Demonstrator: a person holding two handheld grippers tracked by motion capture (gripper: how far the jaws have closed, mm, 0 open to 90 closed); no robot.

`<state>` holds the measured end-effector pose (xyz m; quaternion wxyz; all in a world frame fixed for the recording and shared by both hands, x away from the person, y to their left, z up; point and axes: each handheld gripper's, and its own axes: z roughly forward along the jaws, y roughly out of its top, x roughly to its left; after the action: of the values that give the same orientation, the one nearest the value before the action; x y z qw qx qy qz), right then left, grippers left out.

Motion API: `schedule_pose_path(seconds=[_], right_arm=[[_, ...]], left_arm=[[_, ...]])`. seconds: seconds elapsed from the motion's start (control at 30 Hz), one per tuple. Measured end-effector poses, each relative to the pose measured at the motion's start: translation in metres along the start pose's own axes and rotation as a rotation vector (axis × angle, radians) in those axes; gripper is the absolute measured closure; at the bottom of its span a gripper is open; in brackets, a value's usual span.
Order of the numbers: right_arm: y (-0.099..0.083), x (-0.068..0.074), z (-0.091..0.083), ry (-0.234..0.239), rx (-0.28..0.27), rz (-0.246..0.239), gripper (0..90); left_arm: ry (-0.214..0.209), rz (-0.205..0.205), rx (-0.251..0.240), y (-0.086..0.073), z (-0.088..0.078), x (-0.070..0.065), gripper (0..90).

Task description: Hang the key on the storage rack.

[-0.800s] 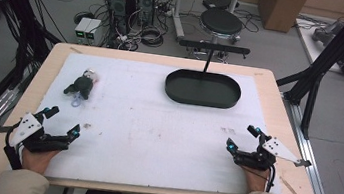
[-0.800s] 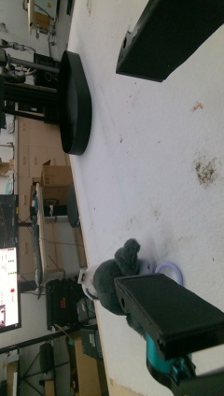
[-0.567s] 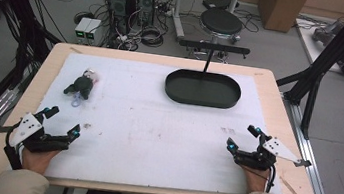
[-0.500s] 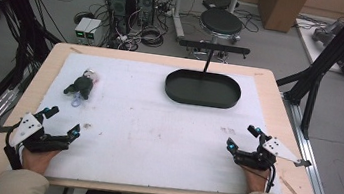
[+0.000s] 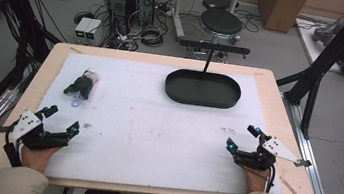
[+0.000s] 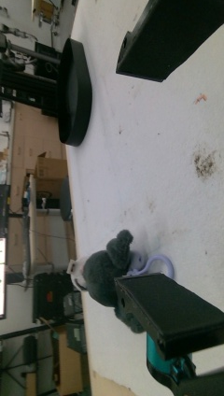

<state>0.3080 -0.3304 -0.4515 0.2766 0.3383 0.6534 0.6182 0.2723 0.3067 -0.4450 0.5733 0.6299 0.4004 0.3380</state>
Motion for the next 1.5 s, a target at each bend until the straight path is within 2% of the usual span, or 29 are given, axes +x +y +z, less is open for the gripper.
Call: schedule_pose_path(seconds=[0.07, 0.1, 0.13, 0.17, 0.2, 0.23, 0.27, 0.33, 0.47, 0.6, 0.67, 0.7, 0.8, 0.87, 0.9, 1.2, 1.5], right_arm=[[0.0, 0.0, 0.0, -0.001, -0.002, -0.004, 1.9], [0.0, 0.0, 0.0, -0.001, -0.002, -0.003, 1.9], [0.0, -0.001, 0.0, -0.002, -0.003, -0.005, 1.9], [0.0, 0.0, 0.0, -0.003, -0.004, -0.002, 1.9], [0.0, 0.0, 0.0, -0.003, -0.003, -0.003, 1.9], [0.0, 0.0, 0.0, -0.004, -0.002, -0.003, 1.9], [0.0, 0.0, 0.0, -0.004, -0.002, -0.003, 1.9], [0.0, 0.0, 0.0, -0.004, -0.002, -0.003, 1.9], [0.0, 0.0, 0.0, -0.004, -0.002, -0.002, 1.9], [0.0, 0.0, 0.0, -0.006, -0.004, -0.004, 1.9], [0.0, 0.0, 0.0, -0.006, 0.001, 0.001, 1.9], [0.0, 0.0, 0.0, -0.006, 0.001, 0.0, 1.9], [0.0, 0.0, 0.0, -0.008, -0.005, -0.01, 1.9], [0.0, 0.001, 0.0, -0.008, 0.002, -0.002, 1.9], [0.0, 0.0, 0.0, -0.005, -0.001, -0.008, 1.9], [0.0, 0.001, 0.0, -0.006, 0.002, 0.0, 1.9], [0.0, 0.001, 0.0, -0.009, -0.002, -0.009, 1.9]], left_arm=[[-0.003, 0.0, 0.006, 0.003, 0.001, 0.001, 1.7], [0.003, 0.007, 0.014, 0.012, 0.004, 0.004, 1.7], [0.003, 0.007, 0.014, 0.012, 0.004, 0.004, 1.7], [0.0, 0.013, 0.027, 0.022, 0.007, 0.009, 1.7], [0.0, 0.013, 0.027, 0.022, 0.007, 0.009, 1.7], [0.002, 0.022, 0.041, 0.032, 0.011, 0.014, 1.7], [0.002, 0.022, 0.041, 0.032, 0.011, 0.014, 1.7], [-0.001, 0.033, 0.075, 0.048, 0.017, 0.023, 1.7], [-0.001, 0.04, 0.119, 0.065, 0.025, 0.031, 1.7], [-0.003, 0.075, 0.18, 0.086, 0.038, 0.039, 1.7], [-0.006, 0.077, 0.205, 0.096, 0.045, 0.042, 1.7], [-0.006, 0.077, 0.205, 0.096, 0.045, 0.042, 1.7], [-0.002, 0.084, 0.267, 0.111, 0.062, 0.049, 1.7], [0.0, 0.082, 0.275, 0.114, 0.065, 0.05, 1.7], [0.006, 0.083, 0.307, 0.12, 0.073, 0.053, 1.7], [0.008, 0.113, 0.451, 0.136, 0.112, 0.064, 1.7], [0.035, 0.093, 0.554, 0.124, 0.136, 0.073, 1.7]])
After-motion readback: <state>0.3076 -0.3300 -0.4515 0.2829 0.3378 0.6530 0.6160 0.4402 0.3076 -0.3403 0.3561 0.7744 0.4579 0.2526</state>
